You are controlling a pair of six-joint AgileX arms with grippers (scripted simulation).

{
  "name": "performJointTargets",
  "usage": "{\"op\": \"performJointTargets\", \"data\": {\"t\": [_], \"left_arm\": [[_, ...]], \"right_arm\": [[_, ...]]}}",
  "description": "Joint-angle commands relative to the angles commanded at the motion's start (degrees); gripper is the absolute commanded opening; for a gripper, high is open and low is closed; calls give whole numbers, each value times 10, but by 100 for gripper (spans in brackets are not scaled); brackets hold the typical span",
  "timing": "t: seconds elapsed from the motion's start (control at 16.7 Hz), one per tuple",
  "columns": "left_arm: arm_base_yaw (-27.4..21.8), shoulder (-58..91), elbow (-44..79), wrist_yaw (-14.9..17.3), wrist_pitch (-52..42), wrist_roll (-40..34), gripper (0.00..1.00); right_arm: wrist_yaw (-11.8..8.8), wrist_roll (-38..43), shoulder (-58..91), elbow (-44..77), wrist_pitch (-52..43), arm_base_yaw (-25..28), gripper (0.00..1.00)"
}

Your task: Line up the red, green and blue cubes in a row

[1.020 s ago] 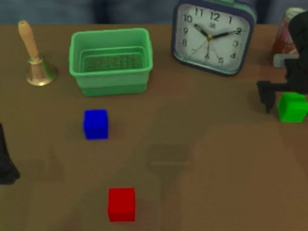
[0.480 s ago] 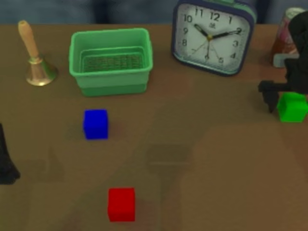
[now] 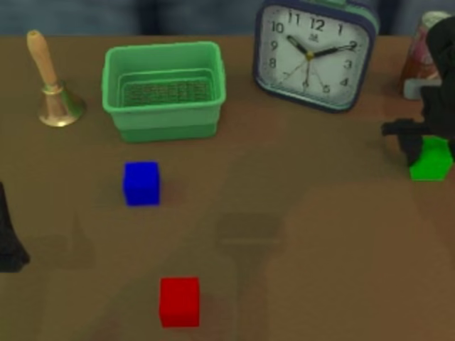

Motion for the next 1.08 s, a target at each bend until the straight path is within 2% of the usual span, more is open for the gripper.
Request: {"op": "performJointTargets", "data": {"t": [0.54, 1.08], "left_arm": [[0, 0, 0, 0, 0, 0, 100], [0, 0, 0, 0, 0, 0, 100]], "right_arm": [[1, 0, -15, 6, -6, 0, 0], [0, -1, -60, 89, -135, 5, 0]]}}
